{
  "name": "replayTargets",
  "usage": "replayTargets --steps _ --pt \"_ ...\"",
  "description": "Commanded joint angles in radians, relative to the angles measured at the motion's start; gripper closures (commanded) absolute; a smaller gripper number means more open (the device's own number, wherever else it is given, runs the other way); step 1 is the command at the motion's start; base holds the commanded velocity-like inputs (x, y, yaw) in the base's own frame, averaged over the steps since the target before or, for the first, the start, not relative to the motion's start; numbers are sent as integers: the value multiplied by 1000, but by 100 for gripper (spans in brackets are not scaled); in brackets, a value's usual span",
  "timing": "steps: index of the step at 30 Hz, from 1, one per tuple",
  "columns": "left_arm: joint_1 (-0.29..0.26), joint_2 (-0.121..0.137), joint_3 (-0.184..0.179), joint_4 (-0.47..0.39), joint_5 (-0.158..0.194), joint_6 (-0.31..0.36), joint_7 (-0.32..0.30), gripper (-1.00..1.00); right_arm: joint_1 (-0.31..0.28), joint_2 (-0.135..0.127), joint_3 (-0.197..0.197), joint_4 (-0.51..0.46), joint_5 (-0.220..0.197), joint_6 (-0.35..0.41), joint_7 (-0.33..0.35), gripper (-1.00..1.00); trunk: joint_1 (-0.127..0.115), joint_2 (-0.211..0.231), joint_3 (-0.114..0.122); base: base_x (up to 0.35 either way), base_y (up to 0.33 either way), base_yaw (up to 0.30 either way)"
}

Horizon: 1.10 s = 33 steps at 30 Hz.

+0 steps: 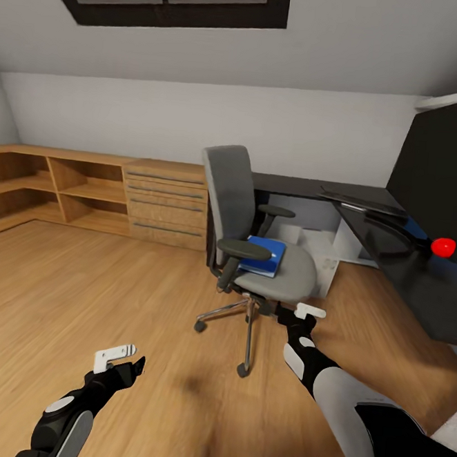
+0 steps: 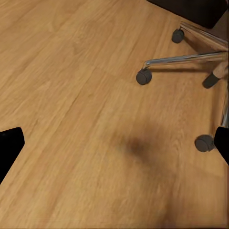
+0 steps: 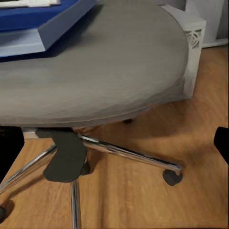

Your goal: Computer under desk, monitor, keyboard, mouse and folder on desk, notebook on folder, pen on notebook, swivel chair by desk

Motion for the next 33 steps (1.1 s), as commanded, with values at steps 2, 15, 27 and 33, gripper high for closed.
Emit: replayTargets --steps 2,15,27,33 --pt "0 1 3 -2 11 4 8 -100 -1 1 1 1 -8 -4 0 -100 0 0 -1 0 0 -270" --pt "0 1 52 -3 11 4 7 -100 -1 1 1 2 -13 -3 0 -100 0 0 -1 0 0 -273" --pt "0 1 55 -3 11 4 7 -100 -1 2 1 5 -10 -4 0 -100 0 0 -2 0 0 -157" --pt "0 1 55 -3 11 4 7 -100 -1 2 2 6 -8 -3 0 -100 0 0 -2 0 0 -8"
